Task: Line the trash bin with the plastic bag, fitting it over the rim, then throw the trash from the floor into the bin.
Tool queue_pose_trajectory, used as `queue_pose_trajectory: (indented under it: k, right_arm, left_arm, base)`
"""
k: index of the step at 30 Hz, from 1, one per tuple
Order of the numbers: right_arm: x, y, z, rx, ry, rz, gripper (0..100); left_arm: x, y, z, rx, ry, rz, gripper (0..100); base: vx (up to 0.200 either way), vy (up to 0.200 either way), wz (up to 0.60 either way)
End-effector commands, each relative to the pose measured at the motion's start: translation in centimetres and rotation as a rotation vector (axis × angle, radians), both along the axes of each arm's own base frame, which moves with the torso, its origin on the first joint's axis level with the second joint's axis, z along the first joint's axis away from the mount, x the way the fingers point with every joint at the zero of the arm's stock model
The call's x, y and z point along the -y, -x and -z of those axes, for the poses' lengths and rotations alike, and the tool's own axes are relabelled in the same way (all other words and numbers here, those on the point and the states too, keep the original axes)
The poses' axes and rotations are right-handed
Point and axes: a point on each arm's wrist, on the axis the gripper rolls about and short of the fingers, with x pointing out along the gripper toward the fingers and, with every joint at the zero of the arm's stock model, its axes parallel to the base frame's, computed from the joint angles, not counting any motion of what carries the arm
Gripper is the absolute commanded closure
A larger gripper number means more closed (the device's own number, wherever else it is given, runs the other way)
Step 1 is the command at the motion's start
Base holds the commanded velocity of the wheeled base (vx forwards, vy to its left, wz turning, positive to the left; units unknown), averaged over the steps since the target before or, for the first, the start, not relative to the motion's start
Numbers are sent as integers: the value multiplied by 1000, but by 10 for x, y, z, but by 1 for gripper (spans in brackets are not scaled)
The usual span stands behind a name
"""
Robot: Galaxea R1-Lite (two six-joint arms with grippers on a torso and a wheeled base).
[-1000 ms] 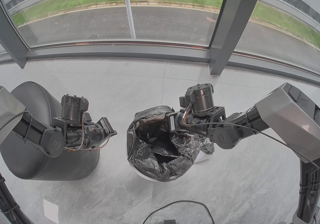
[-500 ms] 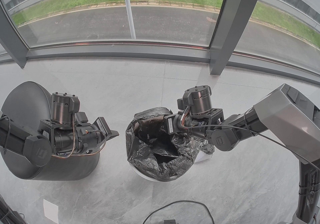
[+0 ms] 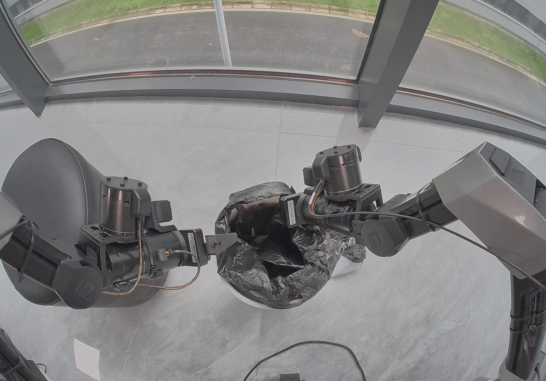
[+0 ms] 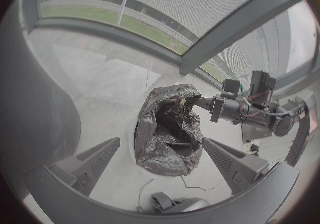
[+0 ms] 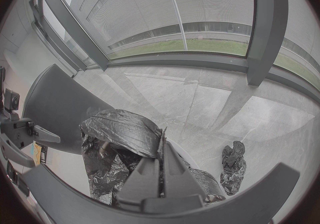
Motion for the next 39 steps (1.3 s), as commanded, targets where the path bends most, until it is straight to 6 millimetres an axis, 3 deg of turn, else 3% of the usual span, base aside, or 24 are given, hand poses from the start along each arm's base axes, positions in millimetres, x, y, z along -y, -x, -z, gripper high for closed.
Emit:
queue_pose_trajectory:
  k: [1, 10, 32, 33, 39]
  right_arm:
    - [0, 0, 0, -3, -4, 0, 100]
    - [0, 0, 0, -4, -5, 2, 100]
    - [0, 0, 3, -9, -2, 2, 100]
    - [0, 0, 3, -9, -2, 2, 100]
    - [0, 0, 3, -10, -1, 2, 100]
  left_arm:
    - [0, -12, 38, -6, -109, 18, 0]
    - [0, -33, 63, 53, -126, 28, 0]
    - [6, -59, 65, 89, -113, 0, 0]
    - [6, -59, 65, 90, -113, 0, 100]
    - [7, -61, 66, 94, -111, -1, 100]
  base:
    - [0, 0, 0]
    - [0, 0, 0]
    - [0, 0, 0]
    - [0, 0, 0]
    - [0, 0, 0]
